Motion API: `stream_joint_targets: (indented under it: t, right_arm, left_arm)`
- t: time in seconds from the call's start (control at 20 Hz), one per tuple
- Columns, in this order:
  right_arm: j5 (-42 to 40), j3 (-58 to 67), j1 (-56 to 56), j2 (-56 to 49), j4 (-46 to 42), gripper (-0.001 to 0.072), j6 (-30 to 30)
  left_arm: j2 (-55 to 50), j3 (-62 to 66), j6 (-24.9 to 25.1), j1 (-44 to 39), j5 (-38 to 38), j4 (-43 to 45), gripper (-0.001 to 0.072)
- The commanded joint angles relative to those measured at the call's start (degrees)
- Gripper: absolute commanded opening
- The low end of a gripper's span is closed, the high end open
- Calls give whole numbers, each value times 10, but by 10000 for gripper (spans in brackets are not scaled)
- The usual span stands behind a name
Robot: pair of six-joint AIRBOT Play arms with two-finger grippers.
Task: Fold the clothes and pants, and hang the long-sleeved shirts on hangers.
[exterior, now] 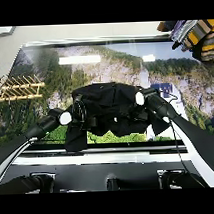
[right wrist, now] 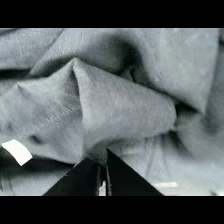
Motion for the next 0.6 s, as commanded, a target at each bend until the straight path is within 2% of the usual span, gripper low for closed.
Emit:
stream_joint_targets:
  t: [0.0,0.15,0.35,0.55]
  right_arm:
    - [80,25,0,34,-32,29,-24]
    - [152,97,0,81,-42,28,-41]
    - [285,241,0,115,-63,29,-55]
    - [360,366,0,131,-64,29,-60]
  left_arm:
    - [5,29,5,0,-19,1,17]
    - [8,128,8,1,-95,25,17]
    - [9,304,8,1,-248,60,17]
    - [15,452,1,1,-381,64,18]
